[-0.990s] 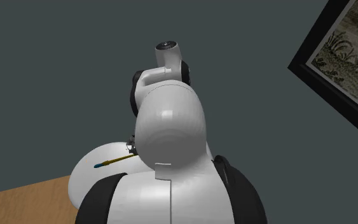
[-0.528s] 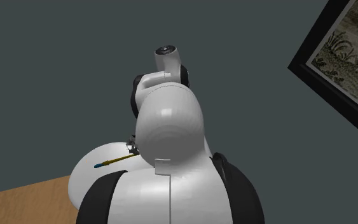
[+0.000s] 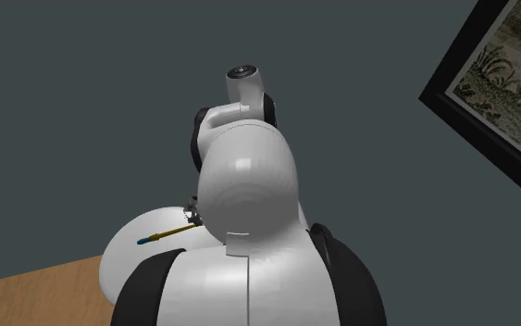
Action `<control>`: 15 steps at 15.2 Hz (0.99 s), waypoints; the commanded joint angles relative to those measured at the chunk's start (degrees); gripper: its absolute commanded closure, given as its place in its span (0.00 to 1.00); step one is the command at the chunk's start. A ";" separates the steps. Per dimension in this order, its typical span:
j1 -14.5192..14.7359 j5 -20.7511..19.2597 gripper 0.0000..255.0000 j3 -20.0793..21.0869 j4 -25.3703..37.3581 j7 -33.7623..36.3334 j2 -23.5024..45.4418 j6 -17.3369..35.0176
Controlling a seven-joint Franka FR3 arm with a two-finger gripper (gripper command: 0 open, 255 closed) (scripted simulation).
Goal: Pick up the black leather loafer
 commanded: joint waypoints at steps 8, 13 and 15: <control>-0.02 0.33 1.00 0.02 3.14 -0.86 -1.18 -5.13; 0.03 0.54 1.00 0.06 5.95 -1.39 -1.99 -8.71; 0.05 0.61 1.00 0.08 7.17 -1.60 -2.23 -10.16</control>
